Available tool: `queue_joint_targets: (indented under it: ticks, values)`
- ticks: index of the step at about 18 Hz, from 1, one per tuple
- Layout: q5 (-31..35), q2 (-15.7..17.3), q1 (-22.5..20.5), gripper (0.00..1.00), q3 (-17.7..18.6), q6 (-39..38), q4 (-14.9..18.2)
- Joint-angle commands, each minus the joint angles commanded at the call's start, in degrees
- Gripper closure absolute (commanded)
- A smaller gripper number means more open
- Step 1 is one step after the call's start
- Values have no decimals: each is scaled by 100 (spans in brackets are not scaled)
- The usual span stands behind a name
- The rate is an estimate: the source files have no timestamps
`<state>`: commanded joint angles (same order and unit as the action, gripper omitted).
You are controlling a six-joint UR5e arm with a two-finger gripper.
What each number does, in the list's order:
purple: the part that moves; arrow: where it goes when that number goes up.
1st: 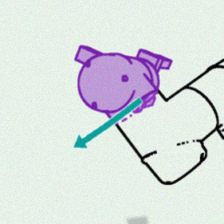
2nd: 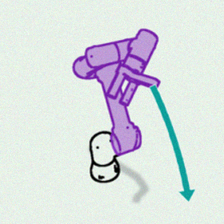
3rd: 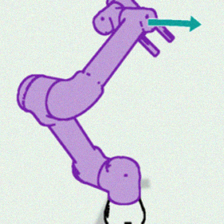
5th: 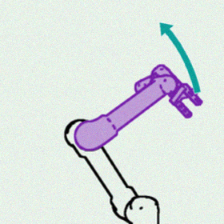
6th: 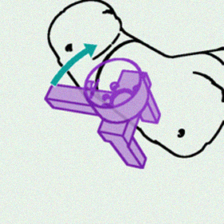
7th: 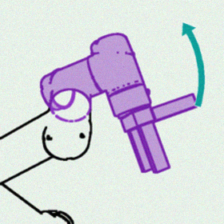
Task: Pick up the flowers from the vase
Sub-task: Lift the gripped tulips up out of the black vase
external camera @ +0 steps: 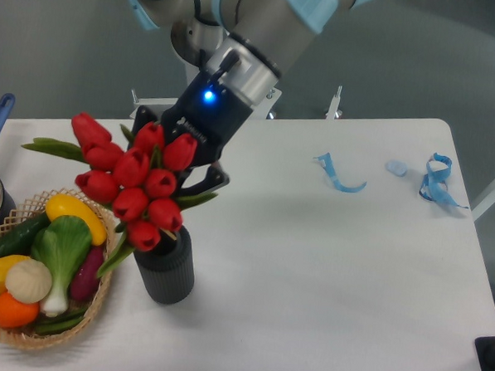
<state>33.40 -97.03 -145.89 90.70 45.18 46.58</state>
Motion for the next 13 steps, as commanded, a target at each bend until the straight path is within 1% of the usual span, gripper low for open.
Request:
queue_joint_targets:
  ticks: [3,4,5,6,7,8,9,13]
  values:
    - [0,27,-290,61,-9,9,0]
    - [17,18,-456,61,0,52,0]
    - [18,9,-710,61,26,201,-44]
    - [9,-26,-887,61,44,507,-35]
    - [0,-61,-984,61,52,788,-26]
    - [26,-183,-1037,61,79,1009,-26]
    - [35,-271,-1212,61,96,1159,-26]
    - [35,-412,-1477,61,88,1520,-26]
